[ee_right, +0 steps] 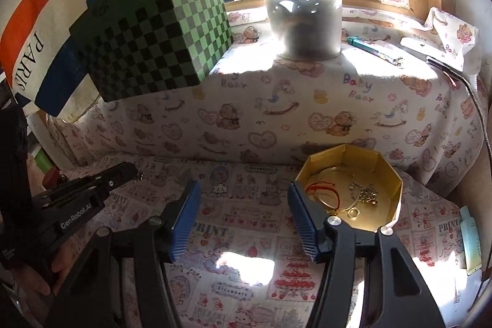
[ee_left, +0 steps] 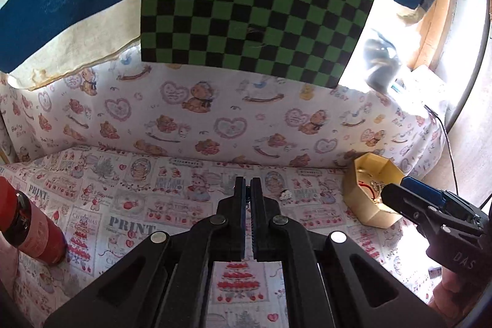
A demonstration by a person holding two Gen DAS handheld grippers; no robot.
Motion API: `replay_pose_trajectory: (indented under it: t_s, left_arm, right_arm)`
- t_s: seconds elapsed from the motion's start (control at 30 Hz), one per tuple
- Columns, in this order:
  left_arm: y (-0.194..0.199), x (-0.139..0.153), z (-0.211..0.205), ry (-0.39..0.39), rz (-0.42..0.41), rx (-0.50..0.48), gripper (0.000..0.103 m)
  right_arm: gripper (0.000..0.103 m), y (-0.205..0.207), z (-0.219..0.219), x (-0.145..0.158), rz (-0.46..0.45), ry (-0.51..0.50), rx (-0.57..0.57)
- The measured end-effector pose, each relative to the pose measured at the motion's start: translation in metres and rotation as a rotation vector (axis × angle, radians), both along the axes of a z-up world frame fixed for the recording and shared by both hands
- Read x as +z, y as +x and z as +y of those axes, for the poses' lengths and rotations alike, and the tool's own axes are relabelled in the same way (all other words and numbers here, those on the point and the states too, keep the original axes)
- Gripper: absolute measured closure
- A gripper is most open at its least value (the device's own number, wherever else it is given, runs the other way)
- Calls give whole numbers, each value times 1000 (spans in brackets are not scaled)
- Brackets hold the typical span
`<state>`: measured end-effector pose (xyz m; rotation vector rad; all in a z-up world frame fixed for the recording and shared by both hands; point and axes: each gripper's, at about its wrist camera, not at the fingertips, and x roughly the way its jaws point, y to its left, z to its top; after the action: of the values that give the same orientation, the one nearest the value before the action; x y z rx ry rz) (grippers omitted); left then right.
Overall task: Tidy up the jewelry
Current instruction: 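Grasp the small white charm with the right tool while the left tool holds its charm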
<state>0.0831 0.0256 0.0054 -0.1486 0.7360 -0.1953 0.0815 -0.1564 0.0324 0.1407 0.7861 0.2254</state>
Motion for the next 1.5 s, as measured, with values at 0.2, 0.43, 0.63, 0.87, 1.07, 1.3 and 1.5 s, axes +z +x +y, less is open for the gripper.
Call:
replay_pose_trajectory:
  t_s: [0.2, 0.43, 0.63, 0.87, 1.07, 1.3, 1.5]
  left_arm:
    - [23, -32, 27, -10, 79, 86, 101]
    - [21, -27, 49, -9, 64, 166, 101]
    - [21, -25, 51, -4, 67, 180, 101]
    - [19, -24, 51, 17, 57, 188, 101]
    - [18, -20, 49, 48, 46, 182, 101]
    - [12, -10, 54, 54, 20, 188, 101]
    - [-5, 15, 57, 85, -83, 209, 101]
  right_arm:
    - [64, 49, 35, -44, 163, 26, 25]
    - [76, 79, 64, -68, 198, -59, 10]
    - [77, 86, 72, -78, 202, -104, -30]
    - [85, 85, 81, -80, 186, -130, -34]
    - [85, 63, 71, -83, 159, -149, -8]
    - [85, 27, 58, -69, 102, -142, 32]
    - [85, -27, 29, -37, -71, -105, 112]
